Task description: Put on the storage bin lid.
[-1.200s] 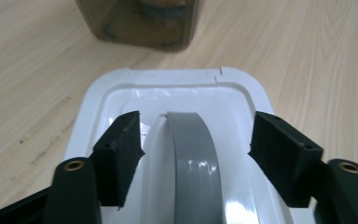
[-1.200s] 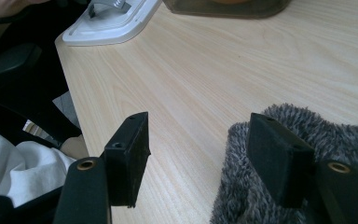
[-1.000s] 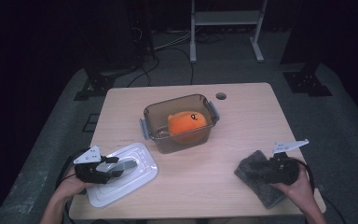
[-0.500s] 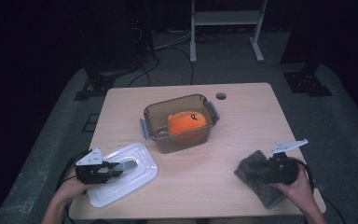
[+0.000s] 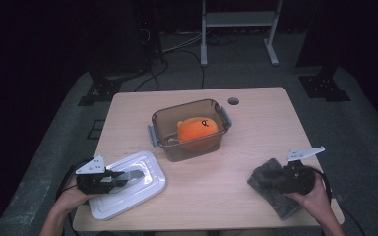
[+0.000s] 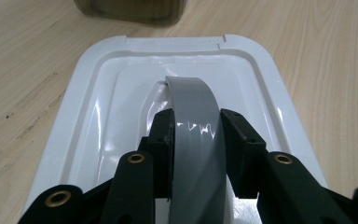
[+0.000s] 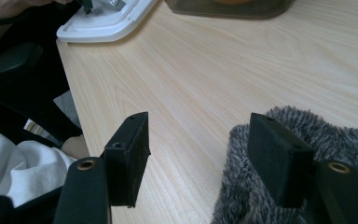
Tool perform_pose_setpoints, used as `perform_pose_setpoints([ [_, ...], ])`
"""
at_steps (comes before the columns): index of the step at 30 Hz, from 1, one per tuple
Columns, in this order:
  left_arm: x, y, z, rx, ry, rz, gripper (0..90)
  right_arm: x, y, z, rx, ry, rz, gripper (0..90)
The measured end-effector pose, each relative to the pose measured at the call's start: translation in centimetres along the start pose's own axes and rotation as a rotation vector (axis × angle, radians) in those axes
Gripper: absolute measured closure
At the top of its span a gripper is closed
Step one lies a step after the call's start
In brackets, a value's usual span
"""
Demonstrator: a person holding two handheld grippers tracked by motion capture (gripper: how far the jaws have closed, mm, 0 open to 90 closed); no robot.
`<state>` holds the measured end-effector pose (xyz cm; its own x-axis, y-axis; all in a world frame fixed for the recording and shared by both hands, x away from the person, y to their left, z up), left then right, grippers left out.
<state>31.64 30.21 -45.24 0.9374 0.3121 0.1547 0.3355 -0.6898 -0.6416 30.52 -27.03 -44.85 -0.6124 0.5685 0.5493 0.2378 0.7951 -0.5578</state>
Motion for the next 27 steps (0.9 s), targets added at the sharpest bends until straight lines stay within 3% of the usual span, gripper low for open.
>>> perform_pose_setpoints([
  [14, -0.1, -3.6, -0.7, -0.013, -0.001, -0.025, 66.5, -0.1, 0.1, -0.1, 0.002, 0.003, 0.002, 38.0],
  [27, 0.6, -6.5, -1.8, -0.030, 0.020, -0.063, 66.5, -0.4, 0.5, -0.1, 0.014, 0.014, 0.003, 38.1],
])
Point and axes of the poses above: each handheld gripper's, and its own axes: y roughly forward along the jaws, z roughly out of its underside, x roughly to its left, the point moved 3 cm from there along y, roughly forward along the jaws, and after that the axes turned 12 degrees about y, right-handed, at the moved point
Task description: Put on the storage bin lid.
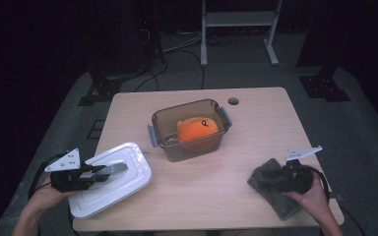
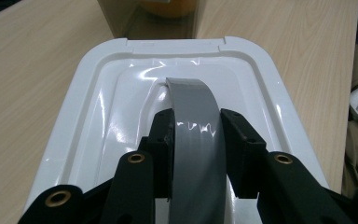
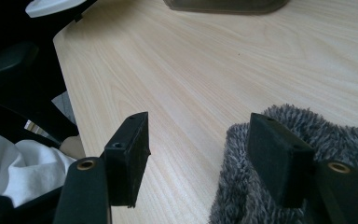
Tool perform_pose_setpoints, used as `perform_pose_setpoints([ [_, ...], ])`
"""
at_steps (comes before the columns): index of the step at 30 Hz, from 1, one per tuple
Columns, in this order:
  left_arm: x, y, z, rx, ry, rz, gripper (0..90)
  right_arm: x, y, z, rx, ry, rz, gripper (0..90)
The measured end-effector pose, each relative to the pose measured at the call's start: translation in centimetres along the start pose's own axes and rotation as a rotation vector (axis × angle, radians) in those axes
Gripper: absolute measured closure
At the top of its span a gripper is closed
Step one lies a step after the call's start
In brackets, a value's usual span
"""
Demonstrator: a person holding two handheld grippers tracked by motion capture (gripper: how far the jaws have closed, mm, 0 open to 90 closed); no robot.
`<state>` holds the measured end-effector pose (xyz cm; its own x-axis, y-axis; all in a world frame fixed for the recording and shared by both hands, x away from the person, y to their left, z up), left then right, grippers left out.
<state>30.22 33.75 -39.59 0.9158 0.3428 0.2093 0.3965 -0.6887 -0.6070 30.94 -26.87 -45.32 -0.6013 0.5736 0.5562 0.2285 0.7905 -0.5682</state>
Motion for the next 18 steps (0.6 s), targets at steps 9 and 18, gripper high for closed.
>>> perform_pose_setpoints([
  [9, 0.9, -1.5, -1.4, -0.036, 0.006, -0.022, 66.5, -0.1, 0.1, 0.1, 0.004, 0.006, -0.002, 38.0],
  [18, 2.0, -2.4, -4.2, -0.045, 0.050, -0.036, 66.5, -0.2, 0.4, 0.1, 0.017, 0.005, -0.005, 38.0],
])
Point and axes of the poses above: each handheld gripper's, and its own axes: y roughly forward along the jaws, z roughly out of its underside, x roughly to its left, the point moved 3 cm from there along y, roughly forward along the jaws, and after that the axes turned 12 degrees about y, right-handed, at the moved point
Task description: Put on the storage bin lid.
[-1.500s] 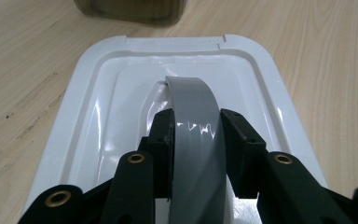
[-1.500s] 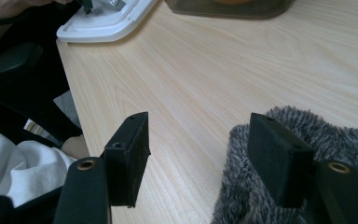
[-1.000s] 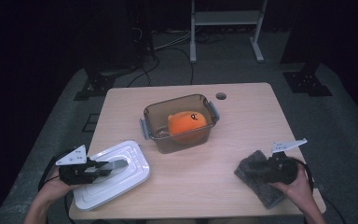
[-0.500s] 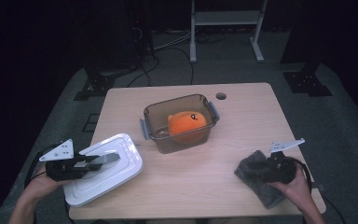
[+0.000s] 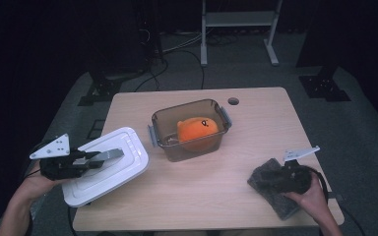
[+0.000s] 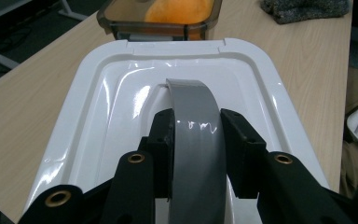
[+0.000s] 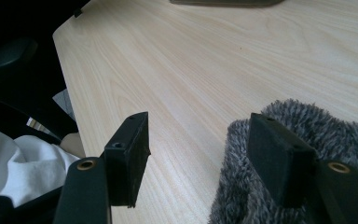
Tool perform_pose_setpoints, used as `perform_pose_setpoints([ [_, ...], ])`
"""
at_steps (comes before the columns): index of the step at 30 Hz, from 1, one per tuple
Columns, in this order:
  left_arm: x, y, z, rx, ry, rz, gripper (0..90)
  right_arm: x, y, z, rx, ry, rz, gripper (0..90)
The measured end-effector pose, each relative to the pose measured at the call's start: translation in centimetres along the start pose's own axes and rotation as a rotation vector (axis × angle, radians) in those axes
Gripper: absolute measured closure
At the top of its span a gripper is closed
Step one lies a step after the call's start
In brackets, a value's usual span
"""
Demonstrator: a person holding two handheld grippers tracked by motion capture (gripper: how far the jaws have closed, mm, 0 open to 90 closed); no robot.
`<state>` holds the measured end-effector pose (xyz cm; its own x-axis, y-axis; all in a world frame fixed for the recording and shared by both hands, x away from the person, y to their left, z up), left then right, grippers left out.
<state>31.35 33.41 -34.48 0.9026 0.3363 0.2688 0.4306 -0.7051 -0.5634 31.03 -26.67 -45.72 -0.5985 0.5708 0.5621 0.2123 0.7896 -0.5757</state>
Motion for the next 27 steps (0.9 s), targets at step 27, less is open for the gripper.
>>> perform_pose_setpoints([
  [27, 4.2, 5.2, -8.4, -0.030, 0.067, 0.058, 66.5, 0.0, -0.3, -0.1, -0.011, -0.007, -0.013, 38.1],
])
Point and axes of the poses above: each handheld gripper's, and its own axes: y roughly forward along the jaws, z roughly out of its underside, x roughly to its left, the point moved 3 cm from there along y, roughly forward along the jaws, and after that the axes turned 12 degrees about y, right-handed, at the moved point
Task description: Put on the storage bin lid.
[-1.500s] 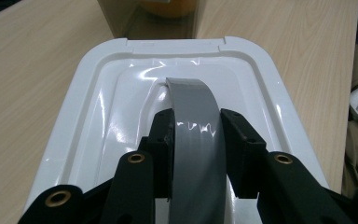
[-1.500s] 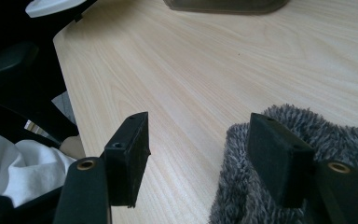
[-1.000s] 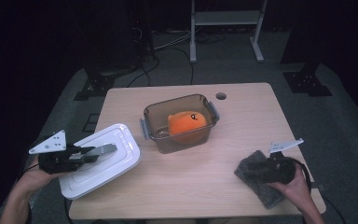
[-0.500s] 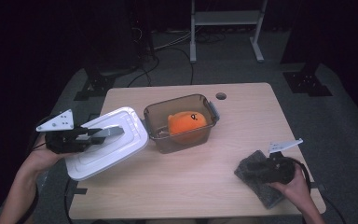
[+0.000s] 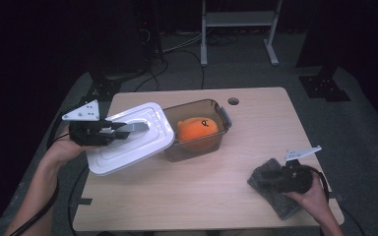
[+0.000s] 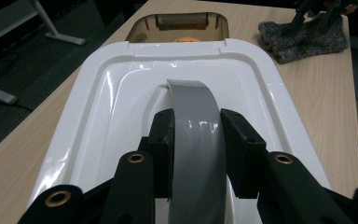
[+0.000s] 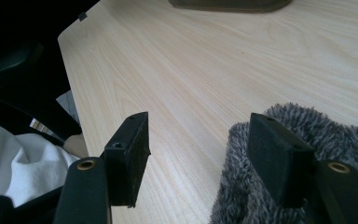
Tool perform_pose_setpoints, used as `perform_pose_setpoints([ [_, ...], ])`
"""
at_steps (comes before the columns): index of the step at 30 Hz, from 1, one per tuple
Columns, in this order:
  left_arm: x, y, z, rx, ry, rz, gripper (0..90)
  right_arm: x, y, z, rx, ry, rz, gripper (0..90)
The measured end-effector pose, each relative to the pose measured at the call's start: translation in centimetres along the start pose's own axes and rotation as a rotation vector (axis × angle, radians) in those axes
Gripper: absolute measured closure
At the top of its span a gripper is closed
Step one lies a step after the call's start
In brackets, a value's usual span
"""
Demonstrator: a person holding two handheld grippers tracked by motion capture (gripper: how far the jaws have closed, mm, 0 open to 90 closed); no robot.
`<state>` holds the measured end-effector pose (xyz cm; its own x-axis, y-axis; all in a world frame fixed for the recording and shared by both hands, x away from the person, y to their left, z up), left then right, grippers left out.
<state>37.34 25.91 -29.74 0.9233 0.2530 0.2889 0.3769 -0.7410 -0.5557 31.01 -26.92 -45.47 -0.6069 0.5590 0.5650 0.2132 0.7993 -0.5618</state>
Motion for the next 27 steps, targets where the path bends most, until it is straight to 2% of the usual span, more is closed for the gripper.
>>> perform_pose_setpoints([
  [18, 1.3, 3.9, -3.3, -0.044, 0.024, 0.054, 66.5, -0.1, -0.1, 0.0, -0.003, 0.005, -0.009, 38.1],
  [27, 1.9, 5.8, -4.1, -0.042, 0.028, 0.076, 66.5, 0.0, -0.1, -0.2, -0.006, 0.000, -0.020, 38.1],
])
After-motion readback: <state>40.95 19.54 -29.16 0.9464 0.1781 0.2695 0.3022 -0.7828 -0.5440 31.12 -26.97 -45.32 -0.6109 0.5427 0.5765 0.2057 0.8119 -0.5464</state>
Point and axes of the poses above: each handheld gripper's, and its own axes: y roughly forward along the jaws, z roughly out of its underside, x roughly to its left, the point moved 3 cm from there along y, roughly forward along the jaws, and after that the axes turned 12 degrees about y, right-handed, at the moved point
